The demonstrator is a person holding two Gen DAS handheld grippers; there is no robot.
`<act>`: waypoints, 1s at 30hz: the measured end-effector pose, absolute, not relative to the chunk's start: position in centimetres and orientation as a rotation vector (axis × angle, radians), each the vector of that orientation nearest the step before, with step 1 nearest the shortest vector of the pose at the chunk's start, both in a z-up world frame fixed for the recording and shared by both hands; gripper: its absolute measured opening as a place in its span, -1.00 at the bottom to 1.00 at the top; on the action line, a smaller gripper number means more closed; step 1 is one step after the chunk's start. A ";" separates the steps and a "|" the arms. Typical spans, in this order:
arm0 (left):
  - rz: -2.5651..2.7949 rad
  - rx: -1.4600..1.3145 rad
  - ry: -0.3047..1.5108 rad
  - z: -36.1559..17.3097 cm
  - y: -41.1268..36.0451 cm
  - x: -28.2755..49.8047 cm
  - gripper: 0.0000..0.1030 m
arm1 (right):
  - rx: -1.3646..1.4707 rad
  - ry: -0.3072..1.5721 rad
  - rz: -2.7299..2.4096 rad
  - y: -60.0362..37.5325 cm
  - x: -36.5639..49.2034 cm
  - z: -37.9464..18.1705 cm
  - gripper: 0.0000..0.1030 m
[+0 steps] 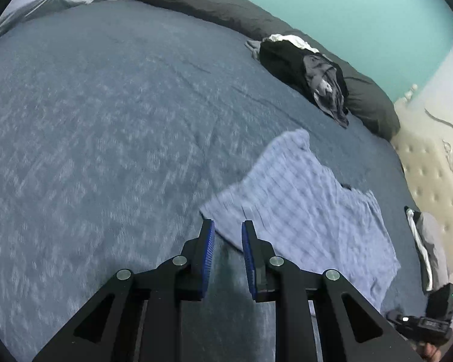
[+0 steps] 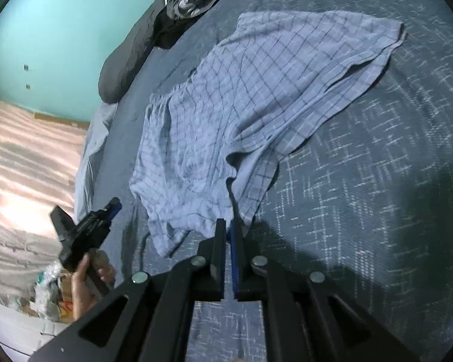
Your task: Fold clothes
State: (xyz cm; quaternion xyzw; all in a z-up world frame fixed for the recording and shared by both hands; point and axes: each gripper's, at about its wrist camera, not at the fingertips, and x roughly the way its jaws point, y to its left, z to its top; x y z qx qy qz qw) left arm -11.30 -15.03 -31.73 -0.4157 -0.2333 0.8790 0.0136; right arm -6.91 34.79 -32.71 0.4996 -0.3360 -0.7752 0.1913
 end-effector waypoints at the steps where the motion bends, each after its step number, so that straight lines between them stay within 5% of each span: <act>1: 2.743 -1.294 -0.721 -31.8 -15.2 -11.8 -0.61 | 1.396 -0.955 -2.191 35.2 -7.1 -32.4 -0.91; 3: 2.743 -1.298 -0.714 -32.0 -15.4 -12.5 -0.61 | 1.382 -0.978 -2.220 36.1 -7.4 -31.9 -0.77; 5: 2.735 -1.307 -0.709 -32.3 -15.4 -12.9 -0.61 | 1.367 -1.001 -2.248 37.0 -7.7 -31.4 -0.16; 17: 2.683 -1.359 -0.684 -34.2 -15.3 -15.4 -0.62 | 1.321 -1.127 -2.470 42.7 -11.5 -33.3 -0.13; 21: 2.670 -1.365 -0.704 -34.4 -15.4 -15.6 -0.85 | 1.303 -1.169 -2.546 44.7 -12.8 -34.0 -0.13; 24: 2.665 -1.364 -0.720 -34.4 -15.5 -15.6 -0.87 | 1.284 -1.195 -2.571 45.4 -13.6 -34.4 -0.26; 26: 2.667 -1.359 -0.721 -34.2 -15.5 -15.6 -0.88 | 1.274 -1.233 -2.558 45.7 -14.0 -34.9 -0.74; 30: 2.676 -1.342 -0.753 -33.8 -15.9 -15.2 -0.90 | 1.243 -1.286 -2.557 46.6 -13.7 -35.1 -0.95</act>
